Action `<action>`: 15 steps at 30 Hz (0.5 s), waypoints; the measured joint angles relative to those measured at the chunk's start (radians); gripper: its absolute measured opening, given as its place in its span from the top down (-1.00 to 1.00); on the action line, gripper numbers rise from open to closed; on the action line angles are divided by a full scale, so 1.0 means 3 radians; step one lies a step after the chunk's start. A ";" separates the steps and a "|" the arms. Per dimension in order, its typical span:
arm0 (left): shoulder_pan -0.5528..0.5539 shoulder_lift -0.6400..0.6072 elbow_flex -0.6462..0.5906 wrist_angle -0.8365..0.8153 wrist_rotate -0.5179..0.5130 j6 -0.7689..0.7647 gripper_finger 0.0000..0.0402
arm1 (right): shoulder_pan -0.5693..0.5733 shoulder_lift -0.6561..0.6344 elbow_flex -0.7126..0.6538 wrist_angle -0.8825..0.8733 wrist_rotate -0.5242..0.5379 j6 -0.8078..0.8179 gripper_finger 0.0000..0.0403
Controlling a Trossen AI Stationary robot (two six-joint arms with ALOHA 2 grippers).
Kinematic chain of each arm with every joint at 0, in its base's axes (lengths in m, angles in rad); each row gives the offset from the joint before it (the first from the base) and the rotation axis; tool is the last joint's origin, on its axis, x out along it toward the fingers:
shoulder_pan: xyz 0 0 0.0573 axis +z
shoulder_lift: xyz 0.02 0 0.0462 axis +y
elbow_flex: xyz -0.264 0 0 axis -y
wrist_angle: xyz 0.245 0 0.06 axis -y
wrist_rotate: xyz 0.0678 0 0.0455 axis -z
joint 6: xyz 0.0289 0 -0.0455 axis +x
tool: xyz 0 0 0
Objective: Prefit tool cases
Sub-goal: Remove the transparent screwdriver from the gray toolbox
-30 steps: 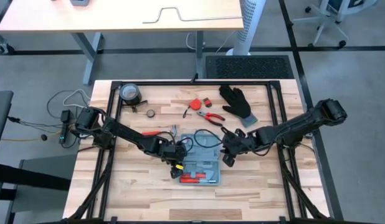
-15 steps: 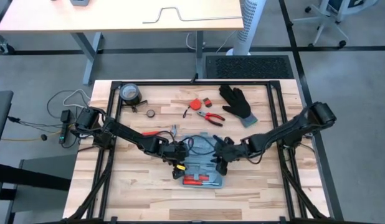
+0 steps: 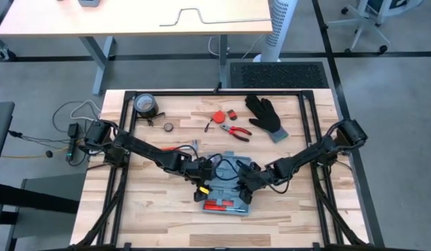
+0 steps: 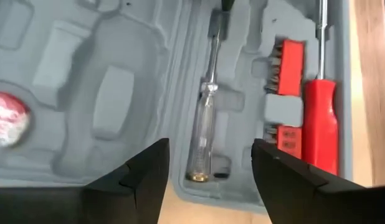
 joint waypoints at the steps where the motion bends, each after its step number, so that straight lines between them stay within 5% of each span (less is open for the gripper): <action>1: 0.0000 0.0000 0.0036 -0.0009 -0.0046 0.0061 -0.06 | 0.0000 0.0000 0.0000 -0.0006 0.0000 0.0008 0.32; 15: -0.0066 0.0001 0.0123 0.0230 -0.0428 0.0703 -0.06 | -0.0162 -0.0044 -0.0020 0.0313 -0.0033 0.0048 0.32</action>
